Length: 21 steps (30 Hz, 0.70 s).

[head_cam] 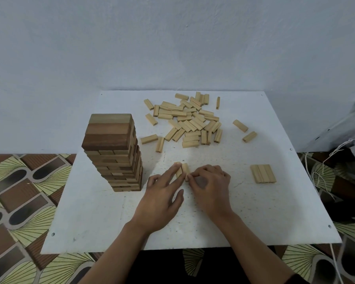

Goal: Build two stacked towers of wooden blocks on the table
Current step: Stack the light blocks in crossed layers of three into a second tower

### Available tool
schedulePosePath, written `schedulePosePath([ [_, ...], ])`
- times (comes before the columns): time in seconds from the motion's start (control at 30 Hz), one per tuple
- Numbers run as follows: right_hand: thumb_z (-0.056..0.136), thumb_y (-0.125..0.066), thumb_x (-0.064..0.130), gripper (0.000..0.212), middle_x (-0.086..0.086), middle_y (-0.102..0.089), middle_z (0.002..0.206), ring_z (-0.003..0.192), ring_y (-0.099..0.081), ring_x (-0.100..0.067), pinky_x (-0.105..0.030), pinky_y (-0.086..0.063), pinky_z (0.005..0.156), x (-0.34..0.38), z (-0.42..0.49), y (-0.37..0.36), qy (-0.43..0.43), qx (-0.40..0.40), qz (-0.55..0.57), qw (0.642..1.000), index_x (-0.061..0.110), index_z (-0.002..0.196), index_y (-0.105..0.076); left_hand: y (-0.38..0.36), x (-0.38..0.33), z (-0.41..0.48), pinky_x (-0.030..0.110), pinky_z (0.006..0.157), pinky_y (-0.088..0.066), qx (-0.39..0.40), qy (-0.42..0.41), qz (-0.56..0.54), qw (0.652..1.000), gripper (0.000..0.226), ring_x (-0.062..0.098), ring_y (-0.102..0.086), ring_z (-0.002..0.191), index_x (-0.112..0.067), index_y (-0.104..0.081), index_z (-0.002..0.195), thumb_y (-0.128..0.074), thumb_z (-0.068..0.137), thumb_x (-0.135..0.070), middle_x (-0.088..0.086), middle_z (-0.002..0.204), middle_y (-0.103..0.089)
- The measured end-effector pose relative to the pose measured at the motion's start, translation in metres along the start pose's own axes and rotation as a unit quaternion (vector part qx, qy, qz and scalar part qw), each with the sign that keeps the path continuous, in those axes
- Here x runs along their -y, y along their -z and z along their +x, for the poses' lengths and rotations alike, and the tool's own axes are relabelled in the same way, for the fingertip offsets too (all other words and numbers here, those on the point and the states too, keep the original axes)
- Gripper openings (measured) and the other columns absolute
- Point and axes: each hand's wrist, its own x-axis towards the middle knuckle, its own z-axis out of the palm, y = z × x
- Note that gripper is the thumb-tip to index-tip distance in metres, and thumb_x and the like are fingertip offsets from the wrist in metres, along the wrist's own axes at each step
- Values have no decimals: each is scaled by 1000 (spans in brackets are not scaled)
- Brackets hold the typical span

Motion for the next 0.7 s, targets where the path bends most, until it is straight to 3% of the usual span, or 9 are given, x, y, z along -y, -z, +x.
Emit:
schedulePosePath([
  [0.33,87,-75,28,3,14,-65,90,90,-58,-10,-37,-34,91,-1,7,3,30,48,1,998,26,88,-74,0,0,-1,35,115,-29,-9,13,-15,1000,54,13,-26,144,-30,-32,157,-44,105,-39,-12,167,-13],
  [0.5,90,-73,32,5,16,-67,91,89,-59,-8,-44,-39,91,-1,6,1,43,47,0,998,28,93,-74,1,-1,0,30,116,-21,-10,15,-7,1000,55,12,-11,154,-25,-34,157,-43,105,-39,-8,169,-8],
  [0.6,95,-67,28,11,13,-65,98,87,-60,-6,-46,-49,87,-2,10,4,48,40,47,997,23,103,-72,-1,-1,-1,29,114,-22,-11,17,11,1000,54,14,-22,150,-23,-37,155,-40,104,-41,-3,168,-16],
  [0.7,98,-61,21,23,5,-62,119,108,-56,-13,-43,-52,92,-1,23,10,58,24,31,998,16,119,-65,-1,-2,-2,30,111,-24,-19,17,20,999,54,14,-26,145,-23,-40,154,-41,103,-41,-2,167,-23],
])
